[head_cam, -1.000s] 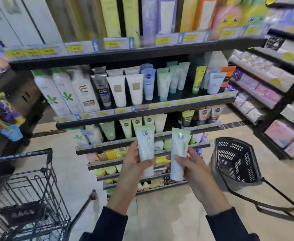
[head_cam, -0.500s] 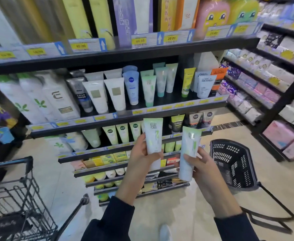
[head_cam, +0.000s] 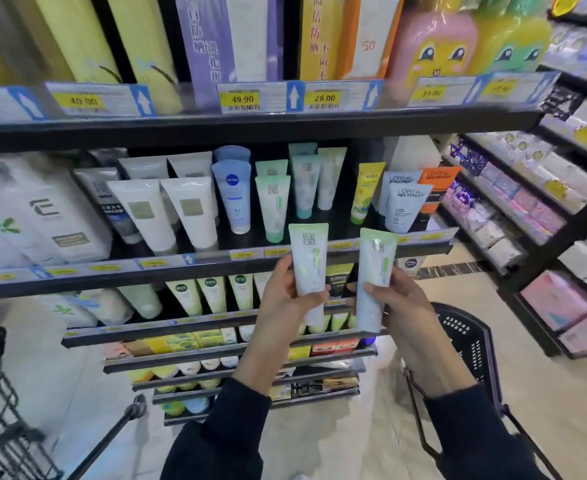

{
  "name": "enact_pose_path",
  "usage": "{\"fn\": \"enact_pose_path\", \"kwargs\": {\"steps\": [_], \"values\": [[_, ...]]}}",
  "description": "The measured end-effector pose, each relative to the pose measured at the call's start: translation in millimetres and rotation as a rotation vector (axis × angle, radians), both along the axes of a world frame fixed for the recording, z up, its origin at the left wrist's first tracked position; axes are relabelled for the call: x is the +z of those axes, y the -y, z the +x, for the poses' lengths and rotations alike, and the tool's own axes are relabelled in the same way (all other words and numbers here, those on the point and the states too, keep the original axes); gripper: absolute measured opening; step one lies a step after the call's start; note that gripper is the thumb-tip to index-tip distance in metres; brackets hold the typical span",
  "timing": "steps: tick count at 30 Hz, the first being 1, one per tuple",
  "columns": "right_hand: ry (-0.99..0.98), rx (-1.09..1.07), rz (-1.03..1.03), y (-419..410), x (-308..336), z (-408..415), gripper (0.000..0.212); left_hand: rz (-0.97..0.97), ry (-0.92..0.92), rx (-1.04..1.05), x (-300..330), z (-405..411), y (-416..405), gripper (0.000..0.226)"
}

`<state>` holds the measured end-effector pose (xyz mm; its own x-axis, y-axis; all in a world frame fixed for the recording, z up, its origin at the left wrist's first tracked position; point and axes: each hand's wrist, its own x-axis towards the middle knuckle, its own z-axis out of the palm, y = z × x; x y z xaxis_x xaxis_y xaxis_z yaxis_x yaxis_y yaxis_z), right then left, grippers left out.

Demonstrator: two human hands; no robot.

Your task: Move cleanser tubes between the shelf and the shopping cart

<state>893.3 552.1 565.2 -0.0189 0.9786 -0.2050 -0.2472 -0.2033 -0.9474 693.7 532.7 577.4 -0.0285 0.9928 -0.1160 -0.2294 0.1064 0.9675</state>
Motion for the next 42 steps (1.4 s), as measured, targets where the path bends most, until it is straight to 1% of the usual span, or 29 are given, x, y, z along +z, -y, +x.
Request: {"fn": "enact_pose_path", "kwargs": {"steps": [4,7,9,17,23,26,28,32,36,42], "values": [[-0.004,0.014,0.000,-34.2,3.6,11.8,0.059,0.015,-0.037,0.021,0.1,5.3,-16.5,0.070],[0.027,0.075,0.046,-56.3,8.6,17.7,0.043,0.044,-0.064,0.051,5.0,12.0,-28.7,0.066],[0.034,0.110,0.061,-68.0,12.6,21.2,0.038,0.057,-0.097,0.080,10.1,18.9,-35.5,0.064],[0.033,0.220,0.041,-87.8,20.2,37.7,0.041,0.118,-0.223,0.241,28.6,50.3,-85.2,0.066],[0.028,0.244,0.039,-82.8,19.8,51.2,0.039,0.157,-0.351,0.308,23.5,63.1,-131.6,0.068],[0.024,0.229,0.021,-77.4,16.1,57.9,0.042,0.160,-0.460,0.321,19.6,69.6,-151.0,0.064],[0.026,0.232,0.017,-74.7,15.9,60.9,0.041,0.156,-0.523,0.316,17.5,71.9,-162.8,0.058],[0.021,0.233,0.019,-72.4,14.8,64.5,0.040,0.132,-0.660,0.310,13.0,73.3,-180.5,0.058],[0.023,0.231,0.027,-70.5,12.8,67.4,0.039,0.106,-0.741,0.346,7.1,72.6,-189.4,0.059],[0.022,0.228,0.036,-72.2,10.3,69.5,0.040,0.121,-0.835,0.356,2.9,77.0,-191.6,0.060]]}}
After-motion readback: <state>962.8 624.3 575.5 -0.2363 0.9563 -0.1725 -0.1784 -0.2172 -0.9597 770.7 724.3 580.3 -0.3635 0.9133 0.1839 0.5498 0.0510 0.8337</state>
